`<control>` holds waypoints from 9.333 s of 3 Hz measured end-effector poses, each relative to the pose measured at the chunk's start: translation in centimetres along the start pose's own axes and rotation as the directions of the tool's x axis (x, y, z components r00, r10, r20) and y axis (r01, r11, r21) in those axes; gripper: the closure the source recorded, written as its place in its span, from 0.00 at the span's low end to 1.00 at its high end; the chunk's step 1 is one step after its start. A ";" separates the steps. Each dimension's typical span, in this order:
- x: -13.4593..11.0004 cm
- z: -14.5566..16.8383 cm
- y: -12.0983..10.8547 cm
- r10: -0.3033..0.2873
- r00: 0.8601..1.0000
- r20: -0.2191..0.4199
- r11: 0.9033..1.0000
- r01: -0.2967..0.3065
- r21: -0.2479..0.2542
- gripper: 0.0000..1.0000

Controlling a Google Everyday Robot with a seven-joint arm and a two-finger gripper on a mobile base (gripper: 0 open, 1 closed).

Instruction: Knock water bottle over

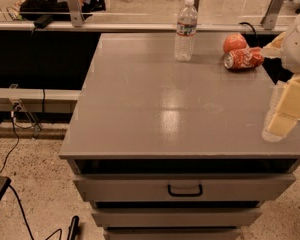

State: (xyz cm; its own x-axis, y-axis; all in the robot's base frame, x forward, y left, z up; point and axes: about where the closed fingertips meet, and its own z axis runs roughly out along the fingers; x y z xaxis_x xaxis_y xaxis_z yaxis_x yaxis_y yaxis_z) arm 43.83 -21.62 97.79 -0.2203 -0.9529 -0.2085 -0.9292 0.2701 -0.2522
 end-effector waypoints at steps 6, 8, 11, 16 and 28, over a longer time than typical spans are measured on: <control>-8.8 -0.3 -15.6 -0.176 0.968 0.181 0.977 0.149 0.153 0.00; -9.8 3.2 -20.8 -0.123 0.959 0.254 0.974 0.068 0.216 0.00; -8.8 10.3 -28.6 0.207 0.796 0.568 0.917 -0.360 0.170 0.00; -15.3 16.2 -33.3 0.171 0.433 0.885 0.914 -0.405 0.022 0.18; -14.8 15.8 -9.2 -0.211 0.977 0.036 0.933 0.212 -0.292 0.11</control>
Offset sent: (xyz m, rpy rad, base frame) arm 0.1004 0.0126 0.0455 0.0361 -0.1313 0.1874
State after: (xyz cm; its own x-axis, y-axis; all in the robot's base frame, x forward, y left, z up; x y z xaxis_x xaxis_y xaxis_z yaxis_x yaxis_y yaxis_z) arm 60.32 -7.84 88.31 -0.0085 -0.9829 -0.1841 -1.0000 0.0093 -0.0035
